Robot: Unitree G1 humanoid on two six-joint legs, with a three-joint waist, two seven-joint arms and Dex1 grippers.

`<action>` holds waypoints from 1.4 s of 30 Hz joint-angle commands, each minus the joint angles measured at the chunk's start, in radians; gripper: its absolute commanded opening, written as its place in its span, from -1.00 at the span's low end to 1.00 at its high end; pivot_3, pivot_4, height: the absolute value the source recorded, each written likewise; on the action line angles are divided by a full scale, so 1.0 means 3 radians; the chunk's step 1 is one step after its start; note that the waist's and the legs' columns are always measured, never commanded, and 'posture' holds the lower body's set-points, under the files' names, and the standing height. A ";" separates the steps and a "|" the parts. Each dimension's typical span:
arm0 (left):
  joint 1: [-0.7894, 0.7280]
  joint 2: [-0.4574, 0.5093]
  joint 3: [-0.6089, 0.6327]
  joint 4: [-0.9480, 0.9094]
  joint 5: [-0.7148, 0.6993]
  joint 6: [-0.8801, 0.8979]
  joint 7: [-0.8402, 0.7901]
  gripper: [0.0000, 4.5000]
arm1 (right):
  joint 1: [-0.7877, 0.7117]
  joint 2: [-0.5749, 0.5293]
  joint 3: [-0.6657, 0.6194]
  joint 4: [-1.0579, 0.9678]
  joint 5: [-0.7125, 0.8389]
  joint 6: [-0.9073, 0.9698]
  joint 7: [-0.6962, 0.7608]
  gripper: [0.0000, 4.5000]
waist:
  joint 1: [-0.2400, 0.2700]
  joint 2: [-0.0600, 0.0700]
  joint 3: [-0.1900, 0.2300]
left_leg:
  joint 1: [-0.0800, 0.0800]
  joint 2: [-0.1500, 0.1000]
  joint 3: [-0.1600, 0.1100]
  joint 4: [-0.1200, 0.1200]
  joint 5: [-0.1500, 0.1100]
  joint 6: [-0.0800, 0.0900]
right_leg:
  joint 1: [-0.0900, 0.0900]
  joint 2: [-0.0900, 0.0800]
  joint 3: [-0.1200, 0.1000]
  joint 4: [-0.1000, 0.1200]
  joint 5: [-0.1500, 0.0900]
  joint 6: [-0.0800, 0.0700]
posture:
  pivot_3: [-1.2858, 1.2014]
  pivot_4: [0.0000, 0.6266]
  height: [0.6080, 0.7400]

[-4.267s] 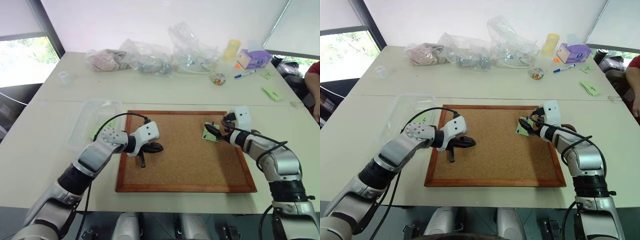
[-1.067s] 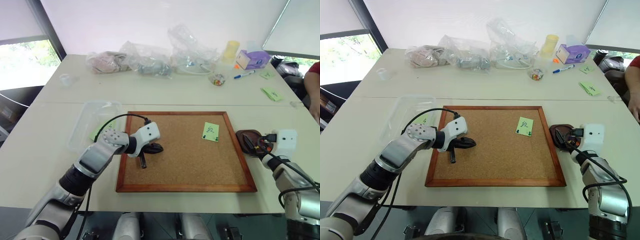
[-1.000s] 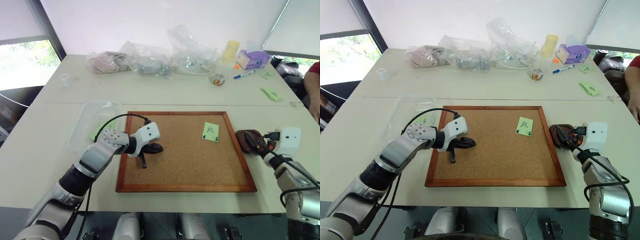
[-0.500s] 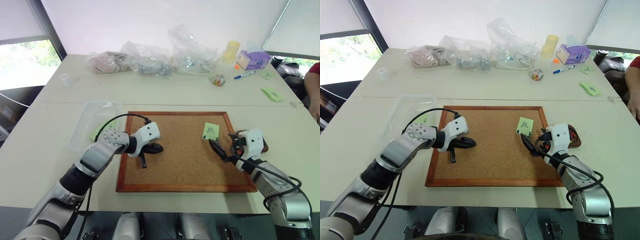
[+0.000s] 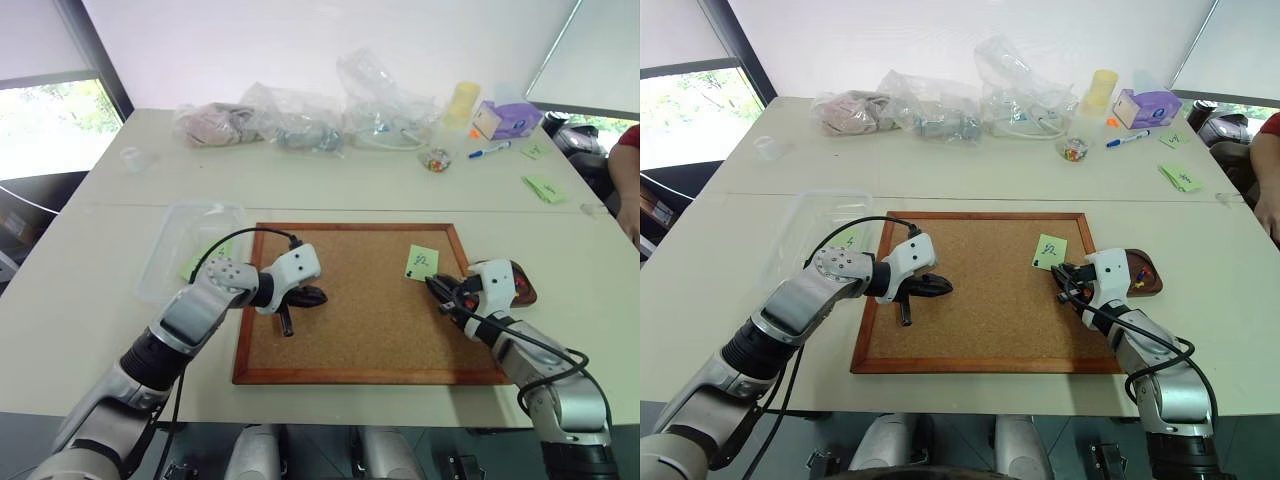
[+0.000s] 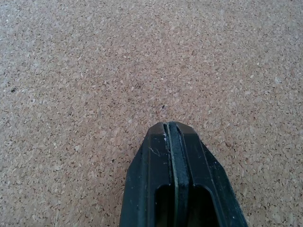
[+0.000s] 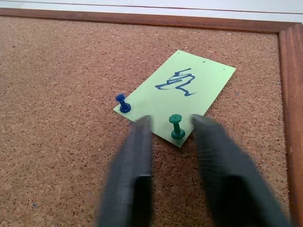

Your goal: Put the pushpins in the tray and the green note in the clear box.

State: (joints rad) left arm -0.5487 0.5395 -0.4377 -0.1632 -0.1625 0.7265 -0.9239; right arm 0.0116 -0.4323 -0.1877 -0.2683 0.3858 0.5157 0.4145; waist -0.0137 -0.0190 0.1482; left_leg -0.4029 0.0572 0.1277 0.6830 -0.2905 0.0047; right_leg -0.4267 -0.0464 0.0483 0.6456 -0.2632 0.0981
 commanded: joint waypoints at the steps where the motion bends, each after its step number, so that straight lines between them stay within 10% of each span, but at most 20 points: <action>1: 0.0065 0.0005 -0.0105 0.0064 0.0069 0.0052 -0.0004 -1.00 | -0.0041 0.0026 -0.0032 -0.0044 0.0032 -0.0046 0.0015 -0.99 | 0.0000 0.0000 0.0000 | 0.0000 0.0000 0.0000 0.0000 0.0000 0.0000 | 0.0000 0.0000 0.0000 0.0000 0.0000 0.0000 | 0.03 -0.52 0.96; 24: 0.0055 0.0040 -0.0131 0.0110 0.0108 0.0004 -0.0063 -1.00 | 0.0074 0.0307 -0.0527 -0.0498 0.0182 -0.0536 -0.0325 -0.99 | 0.0000 0.0001 0.0000 | -0.0001 0.0000 0.0000 0.0000 0.0000 0.0000 | -0.0001 0.0000 0.0000 0.0000 0.0000 0.0000 | 0.03 -0.52 0.96; 42: 0.0051 -0.0003 -0.0119 0.0132 0.0123 -0.0008 -0.0061 -1.00 | 0.0014 0.0052 -0.0808 0.0399 -0.0204 -0.0423 -0.0694 -0.99 | -0.0002 0.0003 -0.0002 | 0.0000 0.0000 0.0001 0.0000 0.0000 0.0000 | 0.0000 -0.0001 0.0001 0.0000 0.0000 -0.0001 | 0.03 -0.52 0.96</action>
State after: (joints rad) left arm -0.5532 0.5368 -0.4393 -0.1475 -0.1489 0.7075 -0.9431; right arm 0.0261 -0.4017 -0.4128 -0.1456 0.3347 0.4060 0.2071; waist -0.0143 -0.0181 0.1476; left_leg -0.4029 0.0571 0.1279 0.6829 -0.2905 0.0047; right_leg -0.4268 -0.0466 0.0486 0.6456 -0.2633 0.0980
